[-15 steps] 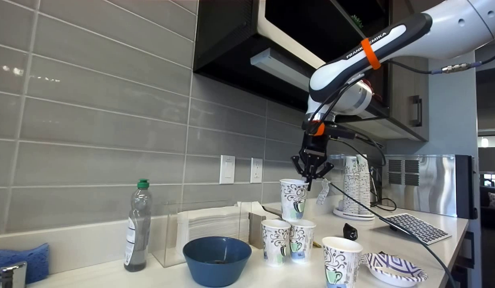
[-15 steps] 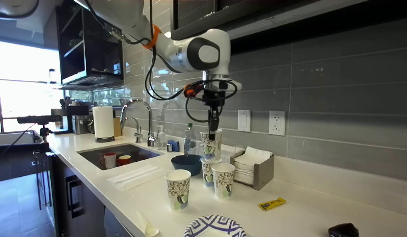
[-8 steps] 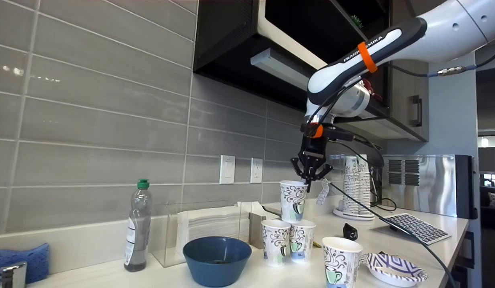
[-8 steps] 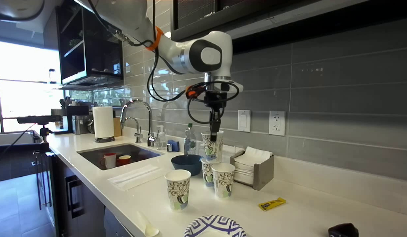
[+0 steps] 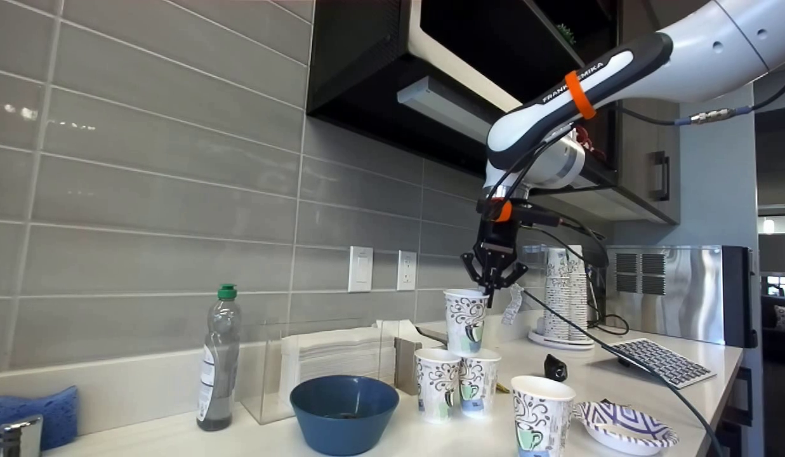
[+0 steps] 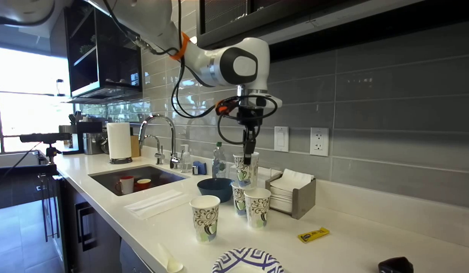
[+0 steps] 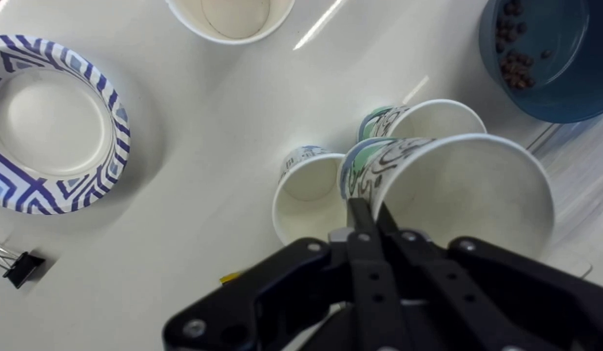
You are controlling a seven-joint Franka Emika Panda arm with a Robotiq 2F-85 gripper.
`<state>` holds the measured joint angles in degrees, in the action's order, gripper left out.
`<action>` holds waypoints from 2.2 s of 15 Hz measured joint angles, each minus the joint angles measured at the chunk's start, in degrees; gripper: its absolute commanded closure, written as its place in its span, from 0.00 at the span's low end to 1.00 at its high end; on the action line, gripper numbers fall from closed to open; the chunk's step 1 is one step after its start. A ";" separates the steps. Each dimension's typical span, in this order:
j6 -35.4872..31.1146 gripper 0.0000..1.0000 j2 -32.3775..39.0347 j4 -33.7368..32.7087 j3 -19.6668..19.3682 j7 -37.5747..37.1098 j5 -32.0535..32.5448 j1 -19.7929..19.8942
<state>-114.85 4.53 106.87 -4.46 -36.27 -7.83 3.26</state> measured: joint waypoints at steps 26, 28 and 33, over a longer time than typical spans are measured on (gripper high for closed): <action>-29.37 0.00 -24.53 29.97 6.10 2.97 12.09 -1.20; -29.85 0.00 -25.30 31.27 7.01 3.01 11.94 -0.95; -29.85 0.00 -24.90 30.78 6.99 3.03 11.94 -0.31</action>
<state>-144.70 -20.38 137.65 2.53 -33.24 4.11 2.96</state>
